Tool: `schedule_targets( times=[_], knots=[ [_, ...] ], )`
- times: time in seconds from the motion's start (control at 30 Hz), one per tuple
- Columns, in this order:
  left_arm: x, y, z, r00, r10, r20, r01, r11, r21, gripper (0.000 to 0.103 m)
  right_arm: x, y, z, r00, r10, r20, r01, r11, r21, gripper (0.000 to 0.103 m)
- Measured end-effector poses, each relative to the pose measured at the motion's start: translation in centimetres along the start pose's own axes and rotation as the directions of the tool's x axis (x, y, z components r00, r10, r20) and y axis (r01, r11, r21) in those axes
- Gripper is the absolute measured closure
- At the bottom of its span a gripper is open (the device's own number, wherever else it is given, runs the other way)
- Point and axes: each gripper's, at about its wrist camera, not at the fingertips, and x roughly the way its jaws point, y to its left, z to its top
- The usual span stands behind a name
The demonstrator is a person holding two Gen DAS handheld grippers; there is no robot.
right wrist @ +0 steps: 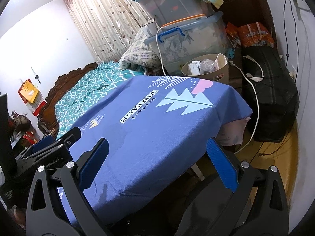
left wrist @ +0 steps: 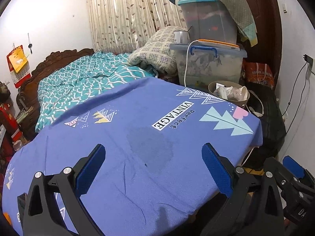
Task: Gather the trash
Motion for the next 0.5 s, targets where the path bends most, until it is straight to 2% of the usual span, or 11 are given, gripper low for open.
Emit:
schedule_targets(
  times=[0.5],
  knots=[
    [-0.8, -0.1, -0.5, 0.998, -0.069, 0.011, 0.069, 0.998, -0.007, 0.009, -1.7, 0.3, -0.2, 0.999, -0.024, 0.039, 0.024, 1.000, -0.006, 0.004]
  ],
)
